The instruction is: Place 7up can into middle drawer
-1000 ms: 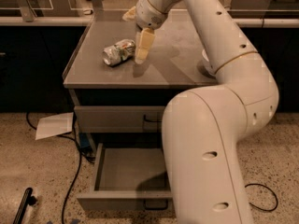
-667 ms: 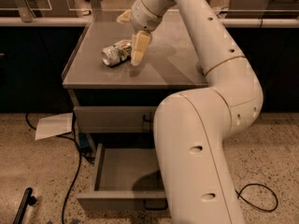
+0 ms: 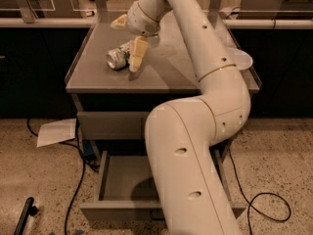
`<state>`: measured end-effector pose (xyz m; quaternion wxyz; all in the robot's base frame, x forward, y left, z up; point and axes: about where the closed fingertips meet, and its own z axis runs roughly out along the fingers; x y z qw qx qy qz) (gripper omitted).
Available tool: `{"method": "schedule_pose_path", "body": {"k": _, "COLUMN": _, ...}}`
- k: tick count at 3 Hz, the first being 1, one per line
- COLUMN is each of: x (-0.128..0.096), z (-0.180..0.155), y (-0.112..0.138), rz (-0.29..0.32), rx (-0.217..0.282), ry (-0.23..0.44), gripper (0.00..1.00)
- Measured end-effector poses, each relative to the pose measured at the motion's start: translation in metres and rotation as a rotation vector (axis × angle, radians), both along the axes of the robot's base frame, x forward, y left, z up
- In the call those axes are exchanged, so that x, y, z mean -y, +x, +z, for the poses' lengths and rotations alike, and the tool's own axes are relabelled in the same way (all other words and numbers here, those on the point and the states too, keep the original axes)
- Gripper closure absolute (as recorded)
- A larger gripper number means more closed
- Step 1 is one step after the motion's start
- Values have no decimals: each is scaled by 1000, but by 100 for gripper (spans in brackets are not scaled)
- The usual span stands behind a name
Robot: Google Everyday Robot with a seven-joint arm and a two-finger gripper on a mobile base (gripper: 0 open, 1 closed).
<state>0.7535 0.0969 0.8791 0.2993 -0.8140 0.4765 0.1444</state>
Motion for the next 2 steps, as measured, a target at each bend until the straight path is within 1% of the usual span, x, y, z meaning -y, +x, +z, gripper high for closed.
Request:
{"method": "schedule_pose_path", "body": {"k": 1, "x": -21, "z": -14, "y": -5, "rz": 33, "rx": -39, "ry": -8, "gripper": 0}}
{"method": "schedule_pose_path", "body": {"k": 2, "x": -36, "z": -29, "y": -8, "rz": 37, "rx": -86, "ry": -25, "gripper": 0}}
